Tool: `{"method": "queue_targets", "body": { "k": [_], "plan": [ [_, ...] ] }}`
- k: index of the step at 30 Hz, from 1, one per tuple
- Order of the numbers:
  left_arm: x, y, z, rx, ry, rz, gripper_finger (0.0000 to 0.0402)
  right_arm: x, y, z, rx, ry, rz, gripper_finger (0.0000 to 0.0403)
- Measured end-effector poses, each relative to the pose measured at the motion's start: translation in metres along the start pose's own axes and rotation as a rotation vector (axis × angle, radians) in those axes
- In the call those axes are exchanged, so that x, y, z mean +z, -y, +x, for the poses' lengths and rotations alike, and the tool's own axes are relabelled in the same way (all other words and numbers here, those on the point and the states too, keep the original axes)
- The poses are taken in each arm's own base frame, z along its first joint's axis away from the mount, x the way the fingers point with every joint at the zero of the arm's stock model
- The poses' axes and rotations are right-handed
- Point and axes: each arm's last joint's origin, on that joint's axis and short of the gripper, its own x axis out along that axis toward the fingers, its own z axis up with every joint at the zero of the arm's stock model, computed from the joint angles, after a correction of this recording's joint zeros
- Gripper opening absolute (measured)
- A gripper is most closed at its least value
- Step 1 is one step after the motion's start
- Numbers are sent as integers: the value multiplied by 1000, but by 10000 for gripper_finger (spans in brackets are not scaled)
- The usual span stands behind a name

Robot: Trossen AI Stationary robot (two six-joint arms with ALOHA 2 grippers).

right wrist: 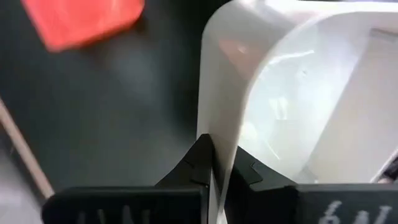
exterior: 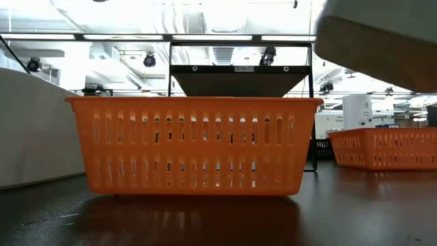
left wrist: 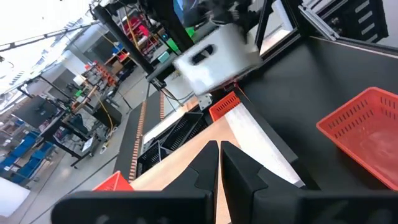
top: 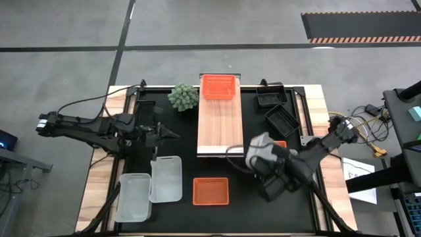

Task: Stack baskets on shelf by color
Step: Put the right gray bin on the shelf

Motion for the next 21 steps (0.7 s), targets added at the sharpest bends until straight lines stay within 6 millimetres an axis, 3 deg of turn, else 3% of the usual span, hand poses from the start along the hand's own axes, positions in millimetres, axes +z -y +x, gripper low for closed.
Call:
{"method": "queue_targets", "body": {
  "k": [6, 17, 21],
  "plan": [
    [-1, 0, -4, -8, -13, 0, 2, 24, 41, -10, -91, 140, -22, 8],
    [-5, -1, -4, 49, -80, 23, 2, 101, 98, 21, -96, 108, -247, 8],
    [-4, -2, -5, 70, -79, 24, 2, 126, 109, 34, -38, 88, -317, 8]
  ]
}}
